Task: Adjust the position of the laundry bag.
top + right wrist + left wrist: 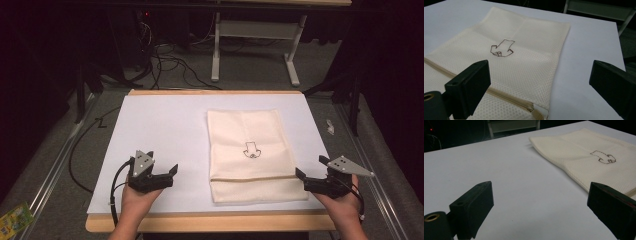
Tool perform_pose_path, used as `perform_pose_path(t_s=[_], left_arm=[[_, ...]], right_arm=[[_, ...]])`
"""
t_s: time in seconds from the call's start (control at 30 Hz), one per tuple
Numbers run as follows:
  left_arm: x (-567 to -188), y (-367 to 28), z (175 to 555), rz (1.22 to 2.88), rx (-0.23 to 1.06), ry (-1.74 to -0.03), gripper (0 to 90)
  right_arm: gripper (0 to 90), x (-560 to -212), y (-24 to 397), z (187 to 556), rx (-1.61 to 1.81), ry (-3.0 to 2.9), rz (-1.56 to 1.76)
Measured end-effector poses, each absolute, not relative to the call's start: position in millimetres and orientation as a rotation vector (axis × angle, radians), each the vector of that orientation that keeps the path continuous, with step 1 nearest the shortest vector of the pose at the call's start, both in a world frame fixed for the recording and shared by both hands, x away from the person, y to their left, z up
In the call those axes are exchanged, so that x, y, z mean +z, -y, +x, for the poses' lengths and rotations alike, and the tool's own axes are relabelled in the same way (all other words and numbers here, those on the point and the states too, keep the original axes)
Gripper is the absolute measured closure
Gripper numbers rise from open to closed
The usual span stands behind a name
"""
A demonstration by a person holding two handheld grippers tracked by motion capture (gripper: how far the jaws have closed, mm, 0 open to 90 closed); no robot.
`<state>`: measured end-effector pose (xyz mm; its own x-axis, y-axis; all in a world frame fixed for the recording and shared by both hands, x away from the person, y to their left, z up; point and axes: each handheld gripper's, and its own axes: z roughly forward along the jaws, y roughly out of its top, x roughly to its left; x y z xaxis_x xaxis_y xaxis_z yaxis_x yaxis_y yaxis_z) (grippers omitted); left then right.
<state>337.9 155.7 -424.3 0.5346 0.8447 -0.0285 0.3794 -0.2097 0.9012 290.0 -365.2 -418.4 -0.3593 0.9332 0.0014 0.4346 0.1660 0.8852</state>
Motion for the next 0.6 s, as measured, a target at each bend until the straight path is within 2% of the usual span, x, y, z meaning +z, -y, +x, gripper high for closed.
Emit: perform_pose_path(t_s=[0.33, 0.57, 0.6], left_arm=[[-429, -142, 340, 1.848, 0.524, -0.993, 15.3], [-445, -116, 352, 1.904, 0.423, -0.984, 24.9], [-450, -103, 361, 1.901, 0.354, -1.004, 26.9]], right_arm=[[6.8, -418, 374, 289, 1.153, -1.847, 1.33], [7.9, -421, 376, 291, 1.149, -1.852, 1.345], [8.3, -422, 378, 291, 1.165, -1.844, 1.364]])
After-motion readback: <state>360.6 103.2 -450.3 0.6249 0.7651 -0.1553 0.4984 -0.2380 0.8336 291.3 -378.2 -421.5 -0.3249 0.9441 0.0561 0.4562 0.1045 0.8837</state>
